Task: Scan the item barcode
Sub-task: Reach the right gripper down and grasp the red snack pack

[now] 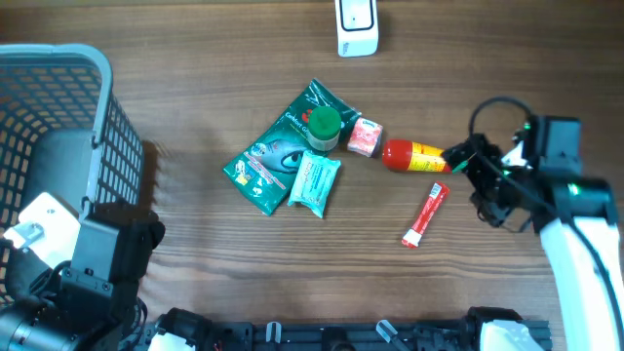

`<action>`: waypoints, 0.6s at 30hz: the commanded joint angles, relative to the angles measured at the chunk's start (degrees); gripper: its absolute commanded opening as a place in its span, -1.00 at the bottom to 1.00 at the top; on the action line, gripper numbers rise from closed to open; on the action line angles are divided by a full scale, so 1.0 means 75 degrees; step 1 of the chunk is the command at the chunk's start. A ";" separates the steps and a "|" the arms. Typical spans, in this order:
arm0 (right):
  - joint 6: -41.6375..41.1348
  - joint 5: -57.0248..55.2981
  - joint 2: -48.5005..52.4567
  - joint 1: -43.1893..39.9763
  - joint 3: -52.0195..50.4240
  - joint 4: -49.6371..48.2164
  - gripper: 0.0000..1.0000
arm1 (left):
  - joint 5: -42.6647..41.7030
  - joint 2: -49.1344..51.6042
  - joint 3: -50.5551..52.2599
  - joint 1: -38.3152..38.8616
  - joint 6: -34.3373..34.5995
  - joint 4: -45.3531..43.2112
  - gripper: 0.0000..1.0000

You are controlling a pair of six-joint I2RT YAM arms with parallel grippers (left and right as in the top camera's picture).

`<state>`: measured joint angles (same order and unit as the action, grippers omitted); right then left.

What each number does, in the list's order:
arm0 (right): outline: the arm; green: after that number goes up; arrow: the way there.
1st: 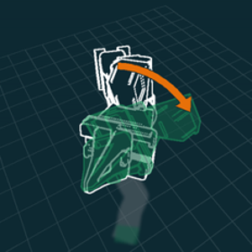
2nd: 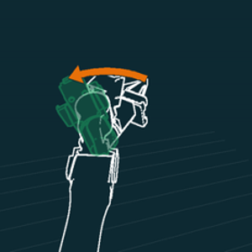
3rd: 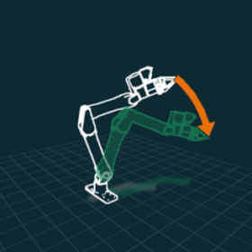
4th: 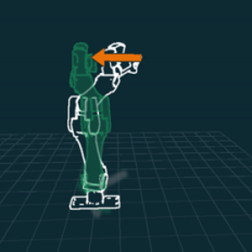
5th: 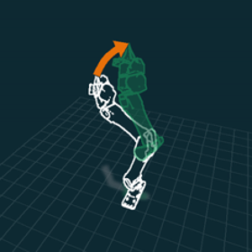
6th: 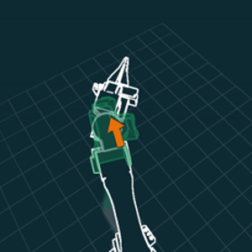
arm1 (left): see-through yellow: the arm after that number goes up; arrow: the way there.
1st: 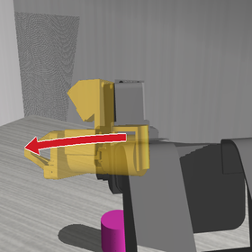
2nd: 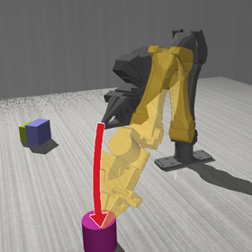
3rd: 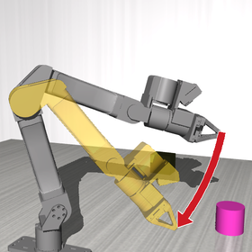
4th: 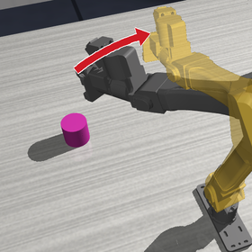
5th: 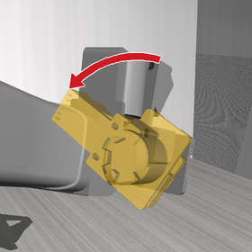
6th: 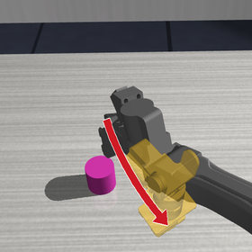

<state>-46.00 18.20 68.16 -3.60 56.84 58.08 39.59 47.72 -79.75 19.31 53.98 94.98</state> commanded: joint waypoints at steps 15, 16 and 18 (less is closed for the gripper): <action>-0.1472 -0.3424 0.4316 0.3348 0.0055 -0.0810 0.32 | 0.0125 -0.0015 0.0041 -0.0064 0.0122 0.0003 1.00; -0.1483 -0.3421 0.4543 0.3348 0.0055 -0.0804 0.29 | 0.0125 -0.0015 0.0041 -0.0064 0.0122 0.0003 1.00; -0.1478 -0.3197 0.5167 0.3348 0.0055 -0.0886 0.22 | 0.0125 -0.0015 0.0041 -0.0064 0.0122 0.0003 1.00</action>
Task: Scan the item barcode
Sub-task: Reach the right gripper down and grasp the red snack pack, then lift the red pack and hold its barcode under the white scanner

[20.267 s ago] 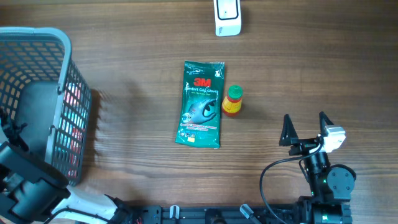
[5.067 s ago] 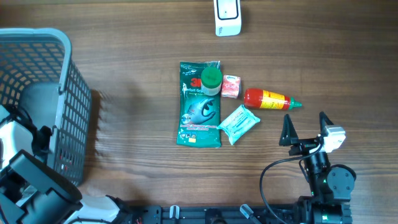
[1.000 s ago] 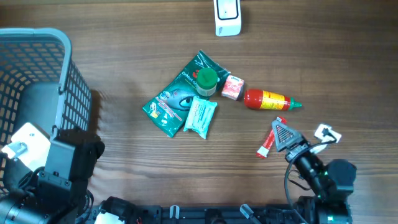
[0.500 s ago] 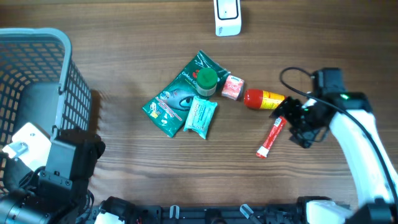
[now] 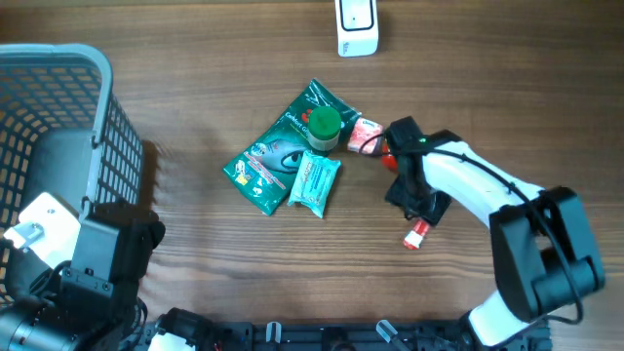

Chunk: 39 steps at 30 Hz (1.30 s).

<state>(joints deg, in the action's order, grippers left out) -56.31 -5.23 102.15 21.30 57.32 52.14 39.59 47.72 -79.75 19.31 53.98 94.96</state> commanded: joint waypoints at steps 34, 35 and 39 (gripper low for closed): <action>0.0431 0.0425 -0.0982 0.0137 -0.2066 -0.1810 -0.60 | 0.0125 -0.0015 0.0041 -0.0064 0.0122 0.0006 1.00; 0.0455 0.0583 -0.0985 0.0137 -0.2066 -0.1903 -0.85 | 0.0125 -0.0015 0.0041 -0.0064 0.0122 0.0006 1.00; 0.1209 0.1142 -0.1230 0.0131 -0.1451 -0.1746 -0.91 | 0.0125 -0.0015 0.0041 -0.0064 0.0122 0.0006 1.00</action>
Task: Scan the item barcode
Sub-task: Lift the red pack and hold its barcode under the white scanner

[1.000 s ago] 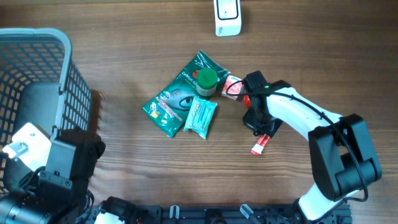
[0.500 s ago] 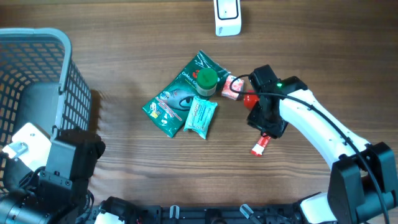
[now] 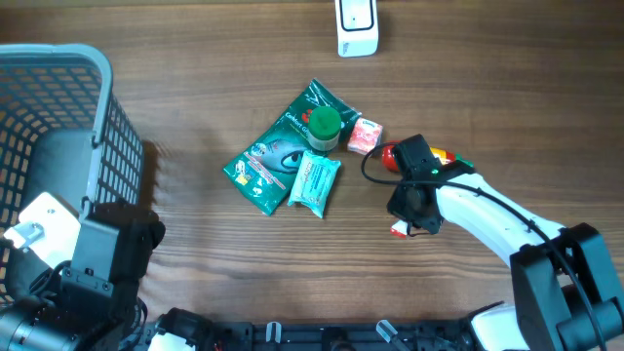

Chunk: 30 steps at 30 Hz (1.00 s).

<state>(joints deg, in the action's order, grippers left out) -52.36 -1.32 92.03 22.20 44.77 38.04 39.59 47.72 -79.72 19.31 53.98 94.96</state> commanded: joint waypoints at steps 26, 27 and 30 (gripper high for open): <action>1.1278 0.7157 -0.4453 0.0592 0.0787 -0.0187 -0.91 | 0.0125 -0.0015 0.0038 -0.0064 0.0122 0.0006 1.00; 1.0864 0.6508 -0.4229 0.0592 0.0790 -0.0274 -0.91 | 0.0125 -0.0015 0.0038 -0.0064 0.0122 0.0006 1.00; 1.0043 0.5202 -0.3544 0.0592 0.0790 -0.0731 -0.91 | 0.0125 -0.0015 0.0038 -0.0064 0.0122 0.0006 1.00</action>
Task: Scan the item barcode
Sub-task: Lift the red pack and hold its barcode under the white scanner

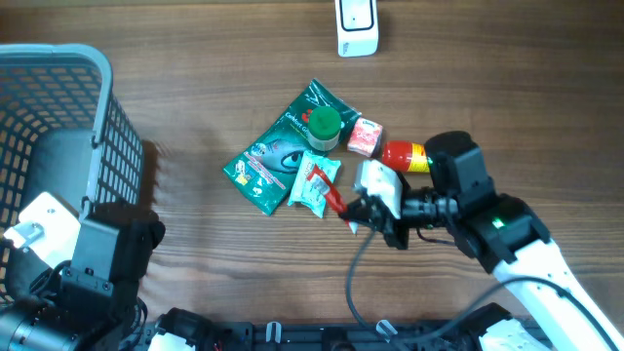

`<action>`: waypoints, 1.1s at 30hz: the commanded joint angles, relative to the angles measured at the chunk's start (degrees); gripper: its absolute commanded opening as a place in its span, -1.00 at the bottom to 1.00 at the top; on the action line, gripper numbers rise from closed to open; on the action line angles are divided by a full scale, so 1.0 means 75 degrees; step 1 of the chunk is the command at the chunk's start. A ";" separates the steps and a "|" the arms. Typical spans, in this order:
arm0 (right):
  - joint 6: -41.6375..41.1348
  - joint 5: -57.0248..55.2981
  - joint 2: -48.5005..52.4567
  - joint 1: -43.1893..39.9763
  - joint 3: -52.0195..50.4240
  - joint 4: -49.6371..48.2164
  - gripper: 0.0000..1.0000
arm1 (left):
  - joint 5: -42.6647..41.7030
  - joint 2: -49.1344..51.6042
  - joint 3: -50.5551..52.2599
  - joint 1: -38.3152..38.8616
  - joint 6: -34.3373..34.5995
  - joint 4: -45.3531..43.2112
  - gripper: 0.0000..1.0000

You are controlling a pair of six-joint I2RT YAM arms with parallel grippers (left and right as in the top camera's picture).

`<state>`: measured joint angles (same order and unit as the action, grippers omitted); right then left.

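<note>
My right gripper (356, 211) is shut on a red stick sachet (325, 188), gripping its lower end. The sachet slants up-left, its free end over the teal pack (312, 183) at the table's middle. The white barcode scanner (356, 24) stands at the far edge, well away from the sachet. My left arm (83, 273) rests at the lower left by the basket, and its fingers cannot be made out.
A green pouch (278, 148) lies with a green-lidded jar (324, 125) on it. A small pink packet (367, 136) and a red-and-yellow bottle (403, 155) lie just behind my right wrist. A grey wire basket (68, 88) fills the left side.
The right gripper was pressed down over the sachet at centre right. Now it holds the sachet by one end, further left beside the teal pack, and the wrist has turned to point left.
The sachet first lay alone on the table with my right gripper off to the right near the bottle. Then the gripper was over the sachet's upper end, then lower down over it. Now the sachet is in the gripper, beside the teal pack.
</note>
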<state>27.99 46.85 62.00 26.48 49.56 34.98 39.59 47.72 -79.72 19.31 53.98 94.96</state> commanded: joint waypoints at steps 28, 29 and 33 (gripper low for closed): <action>0.6065 -0.8548 0.8148 -0.1314 0.3418 -1.0040 -0.91 | 0.0125 -0.0015 0.0038 -0.0064 0.0122 0.0006 1.00; 0.6067 -0.8612 0.8542 -0.1332 0.3832 -0.9958 -0.91 | 0.0125 -0.0015 0.0038 -0.0064 0.0122 0.0006 1.00; 0.6490 -0.8679 0.9859 -0.1341 0.5295 -0.9565 -0.91 | 0.0125 -0.0015 0.0038 -0.0064 0.0122 0.0006 1.00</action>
<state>73.80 -18.02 129.82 16.69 81.25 -39.27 39.59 47.77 -79.44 19.31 53.98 94.98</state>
